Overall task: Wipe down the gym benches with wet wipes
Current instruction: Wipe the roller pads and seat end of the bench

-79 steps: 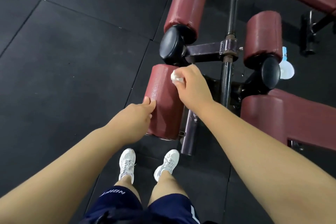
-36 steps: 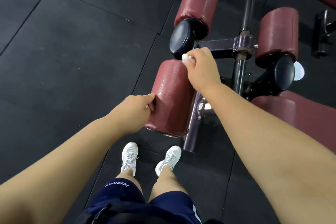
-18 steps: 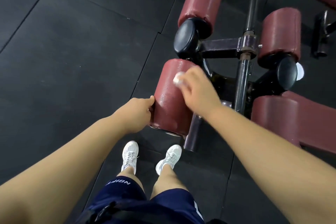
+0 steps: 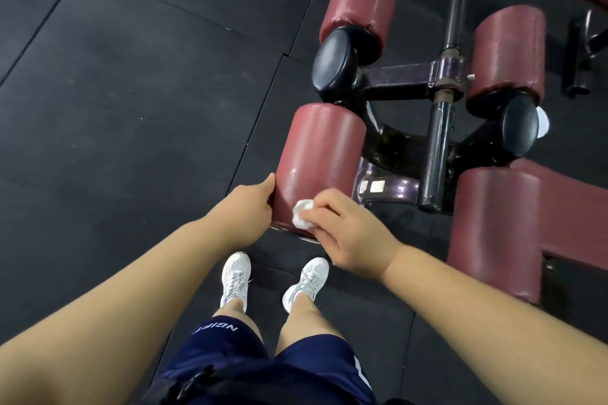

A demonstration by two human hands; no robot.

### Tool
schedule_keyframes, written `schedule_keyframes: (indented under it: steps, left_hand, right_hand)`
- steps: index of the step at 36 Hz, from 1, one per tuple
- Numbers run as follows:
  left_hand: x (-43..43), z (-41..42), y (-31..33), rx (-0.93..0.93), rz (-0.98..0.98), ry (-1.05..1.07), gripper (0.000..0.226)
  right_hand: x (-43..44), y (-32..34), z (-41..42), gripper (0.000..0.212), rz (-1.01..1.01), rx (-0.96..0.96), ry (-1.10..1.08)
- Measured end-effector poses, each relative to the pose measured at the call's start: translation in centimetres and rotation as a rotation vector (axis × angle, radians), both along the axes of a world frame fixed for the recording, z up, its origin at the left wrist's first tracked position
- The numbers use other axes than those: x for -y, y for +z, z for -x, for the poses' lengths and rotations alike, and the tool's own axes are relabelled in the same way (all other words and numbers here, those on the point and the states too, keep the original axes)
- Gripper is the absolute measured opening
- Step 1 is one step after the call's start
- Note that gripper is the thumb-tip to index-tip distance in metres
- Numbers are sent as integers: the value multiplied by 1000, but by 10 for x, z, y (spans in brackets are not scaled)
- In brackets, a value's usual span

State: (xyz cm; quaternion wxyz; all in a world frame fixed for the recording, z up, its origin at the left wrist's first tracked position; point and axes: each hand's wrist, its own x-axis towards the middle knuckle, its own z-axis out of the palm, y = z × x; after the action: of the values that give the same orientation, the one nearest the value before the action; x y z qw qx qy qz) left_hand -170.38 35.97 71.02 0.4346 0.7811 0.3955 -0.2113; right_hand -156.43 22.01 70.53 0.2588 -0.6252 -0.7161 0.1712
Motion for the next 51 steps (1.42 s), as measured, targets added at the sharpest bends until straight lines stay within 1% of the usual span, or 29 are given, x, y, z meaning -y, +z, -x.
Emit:
schedule_keyframes:
  steps: [1, 2, 4, 6, 8, 10, 13, 16, 18, 20, 22, 23, 25, 26, 28, 29, 31, 34, 35, 37, 38, 41, 43, 45, 47, 48, 49, 50, 51]
  left_hand:
    - [-3, 1, -1, 0, 16, -1, 62]
    - [-5, 0, 0, 2, 20, -7, 61]
    - [-7, -2, 7, 16, -7, -29, 55]
    - [-5, -4, 21, 69, -50, -33, 48]
    - [0, -7, 36, 119, -104, -32, 44]
    - [5, -11, 45, 125, -129, -52, 43]
    - [12, -16, 44, 72, -138, -162, 52]
    - [14, -18, 37, 27, -177, -207, 53]
    - [8, -16, 29, -2, -152, -174, 52]
    - [-1, -11, 20, 12, -72, -97, 52]
    - [-10, -5, 13, 24, -18, -46, 54]
    - [-13, -3, 12, 26, -10, -52, 55]
    - [-15, -2, 13, 30, -17, -89, 51]
    - [-14, -3, 16, 41, -31, -108, 46]
    - [-11, -5, 27, 87, -65, -118, 35]
    - [-9, -7, 33, 111, -72, -108, 34]
    - [-3, -10, 42, 132, -76, -94, 34]
    - [8, -13, 44, 62, -104, -161, 42]
    - [11, -14, 40, 43, -139, -199, 47]
    - [15, -15, 31, 27, -191, -226, 54]
    - [14, -14, 28, 18, -182, -209, 55]
    - [1, -9, 16, 10, -73, -114, 56]
    - [-7, -6, 9, 9, -15, -67, 59]
    - [-10, -3, 4, -3, 6, -72, 60]
    - [-12, -1, 4, 1, 7, -95, 59]
    - [-13, -2, 7, 11, 1, -107, 57]
    - [-12, -2, 13, 27, -7, -112, 55]
    - [-11, -3, 19, 48, -19, -110, 53]
    - [-9, -4, 26, 71, -34, -102, 50]
  right_hand:
    - [-9, -2, -6, 15, 1, 18, -2]
    - [-21, -4, -13, 15, 7, 40, -47]
    - [-48, -4, -35, 12, 29, 49, -256]
    - [-75, 3, -57, 11, 31, -13, -506]
    - [-94, 9, -74, 12, 88, -97, -702]
    - [-98, 9, -83, 14, 151, -117, -763]
    - [-84, 6, -73, 11, 110, -84, -689]
    - [-48, 3, -44, 12, 43, -60, -544]
    - [-19, 1, -20, 9, 27, -61, -410]
    - [5, -1, -3, 9, 30, -49, -259]
    - [13, -2, 0, 6, 36, -35, -139]
    - [10, -2, -3, 8, 43, -26, -113]
    - [-5, -2, -13, 10, 49, -4, -136]
    - [-16, -3, -21, 9, 52, 2, -195]
    - [-43, -1, -39, 8, 47, -17, -399]
    - [-57, 1, -48, 8, 44, -33, -506]
    - [-79, 1, -62, 9, 57, -60, -670]
    - [-91, -5, -66, 9, 70, -107, -796]
    - [-90, -6, -62, 14, 59, -105, -798]
    - [-78, -5, -49, 31, 24, -69, -743]
    - [-68, -5, -41, 32, 3, -53, -690]
    - [-29, -3, -11, 9, 11, -53, -459]
    - [-7, -1, 2, 7, 25, -49, -269]
    - [2, 1, 3, 10, 33, -31, -167]
    - [-6, 1, -9, 11, 52, -19, -167]
    - [-14, 0, -17, 9, 53, -22, -213]
    - [-23, 0, -26, 5, 53, -22, -286]
    - [-34, 1, -35, 9, 51, -33, -386]
    - [-45, 2, -45, 18, 40, -55, -494]
